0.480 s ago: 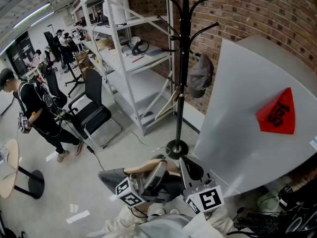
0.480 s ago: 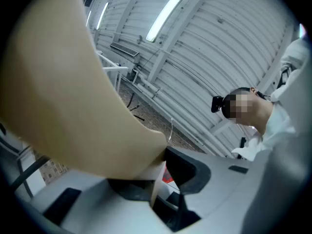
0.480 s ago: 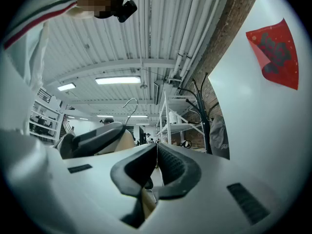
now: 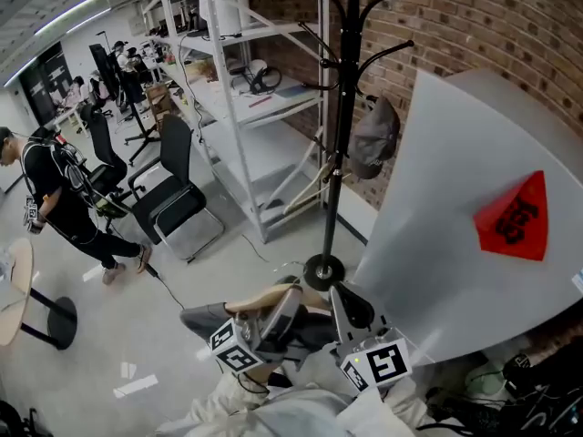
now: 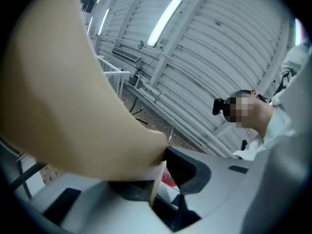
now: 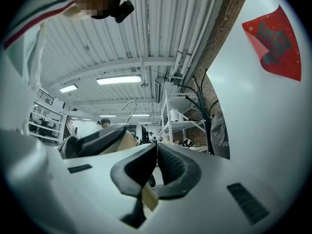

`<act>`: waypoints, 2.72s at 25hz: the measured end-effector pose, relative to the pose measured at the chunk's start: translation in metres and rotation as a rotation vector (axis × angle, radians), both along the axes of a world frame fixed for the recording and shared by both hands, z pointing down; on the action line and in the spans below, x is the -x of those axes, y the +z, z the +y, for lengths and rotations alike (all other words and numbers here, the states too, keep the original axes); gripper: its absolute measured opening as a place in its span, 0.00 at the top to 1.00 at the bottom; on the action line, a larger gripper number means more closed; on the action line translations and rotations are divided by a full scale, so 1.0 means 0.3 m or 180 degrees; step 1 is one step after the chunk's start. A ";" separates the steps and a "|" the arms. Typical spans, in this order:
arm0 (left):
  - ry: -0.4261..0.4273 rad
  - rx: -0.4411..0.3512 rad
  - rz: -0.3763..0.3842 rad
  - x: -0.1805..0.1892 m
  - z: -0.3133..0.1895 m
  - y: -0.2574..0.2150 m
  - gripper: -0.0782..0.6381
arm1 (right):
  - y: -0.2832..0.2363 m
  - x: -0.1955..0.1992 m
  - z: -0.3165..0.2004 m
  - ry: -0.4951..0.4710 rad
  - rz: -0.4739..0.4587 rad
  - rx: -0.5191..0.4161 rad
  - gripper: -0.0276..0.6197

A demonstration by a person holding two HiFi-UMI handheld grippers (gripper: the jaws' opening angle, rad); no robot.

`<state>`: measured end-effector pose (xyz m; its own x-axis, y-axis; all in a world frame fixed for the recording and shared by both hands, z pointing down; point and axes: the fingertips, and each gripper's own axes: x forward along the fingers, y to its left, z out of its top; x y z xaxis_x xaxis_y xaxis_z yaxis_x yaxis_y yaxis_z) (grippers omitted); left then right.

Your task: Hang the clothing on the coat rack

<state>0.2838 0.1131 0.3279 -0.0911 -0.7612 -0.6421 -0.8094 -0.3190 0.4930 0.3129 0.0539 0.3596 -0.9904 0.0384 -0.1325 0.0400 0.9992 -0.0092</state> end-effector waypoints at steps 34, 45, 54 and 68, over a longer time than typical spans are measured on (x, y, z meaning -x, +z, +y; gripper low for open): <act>0.0539 0.0013 -0.0011 0.775 -0.106 0.005 0.75 | 0.019 0.748 -0.081 0.0552 0.0117 0.0029 0.92; 0.0678 0.0039 -0.0022 1.007 -0.068 0.025 0.75 | 0.041 0.950 -0.049 0.0786 0.0119 0.0045 0.92; 0.1027 0.0085 -0.0022 1.114 -0.103 0.040 0.75 | 0.064 1.043 -0.064 0.1216 0.0158 0.0050 0.92; 0.1433 0.0097 0.0147 1.169 -0.236 0.094 0.75 | 0.100 1.094 -0.196 0.1581 0.0313 0.0033 0.92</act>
<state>-0.0669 0.0423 0.3561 0.2254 -0.7501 -0.6217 -0.5704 -0.6189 0.5400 -0.0153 -0.0049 0.3895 -0.8966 -0.4414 -0.0355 -0.4417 0.8972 0.0008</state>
